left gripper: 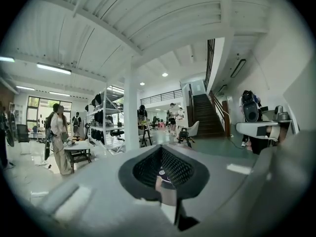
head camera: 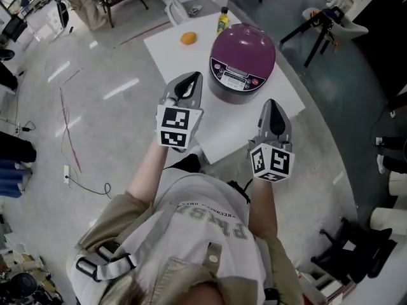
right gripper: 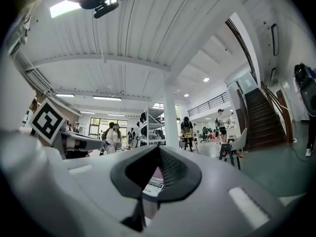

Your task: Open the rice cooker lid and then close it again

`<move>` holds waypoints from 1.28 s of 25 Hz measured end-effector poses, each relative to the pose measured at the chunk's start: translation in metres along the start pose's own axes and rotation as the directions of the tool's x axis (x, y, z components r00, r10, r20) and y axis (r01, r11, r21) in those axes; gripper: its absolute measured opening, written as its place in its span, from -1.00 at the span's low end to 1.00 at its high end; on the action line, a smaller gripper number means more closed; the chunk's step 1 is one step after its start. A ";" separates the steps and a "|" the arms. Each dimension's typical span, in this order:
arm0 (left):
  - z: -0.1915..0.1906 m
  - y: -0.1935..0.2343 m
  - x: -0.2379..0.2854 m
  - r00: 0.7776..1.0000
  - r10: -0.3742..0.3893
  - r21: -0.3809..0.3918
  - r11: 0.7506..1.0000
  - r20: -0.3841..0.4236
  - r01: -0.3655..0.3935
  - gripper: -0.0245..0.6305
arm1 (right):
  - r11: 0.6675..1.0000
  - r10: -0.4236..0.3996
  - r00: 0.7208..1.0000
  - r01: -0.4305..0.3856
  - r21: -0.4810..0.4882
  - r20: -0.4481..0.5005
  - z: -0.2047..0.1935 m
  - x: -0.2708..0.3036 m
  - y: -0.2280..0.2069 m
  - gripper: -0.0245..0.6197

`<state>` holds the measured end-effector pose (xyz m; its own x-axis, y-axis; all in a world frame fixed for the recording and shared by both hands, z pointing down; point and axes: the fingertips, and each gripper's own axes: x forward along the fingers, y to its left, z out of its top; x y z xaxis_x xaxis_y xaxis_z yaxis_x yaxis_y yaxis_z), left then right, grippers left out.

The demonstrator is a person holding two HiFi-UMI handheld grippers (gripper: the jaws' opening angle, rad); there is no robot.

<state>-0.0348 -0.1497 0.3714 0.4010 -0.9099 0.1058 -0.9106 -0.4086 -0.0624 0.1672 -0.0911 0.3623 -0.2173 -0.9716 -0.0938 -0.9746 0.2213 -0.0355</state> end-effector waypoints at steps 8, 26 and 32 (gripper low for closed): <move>0.008 -0.006 -0.016 0.999 -0.001 0.023 1.000 0.043 0.000 -0.90 | 1.000 -0.005 1.000 0.005 0.013 0.023 0.008 -0.013 0.007 -0.92; 0.002 -0.005 -0.032 0.999 -0.036 -0.085 0.996 0.027 0.039 -0.90 | 0.998 -0.021 1.000 0.020 -0.066 -0.016 0.003 -0.015 0.024 -0.92; -0.002 -0.010 -0.033 0.998 -0.048 -0.019 0.999 0.029 0.049 -0.90 | 0.998 -0.008 1.000 0.008 -0.056 -0.004 0.006 -0.017 0.027 -0.92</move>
<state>-0.0393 -0.1156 0.3701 0.4471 -0.8909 0.0802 -0.8917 -0.4509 -0.0385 0.1445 -0.0683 0.3571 -0.2092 -0.9737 -0.0898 -0.9779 0.2083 0.0195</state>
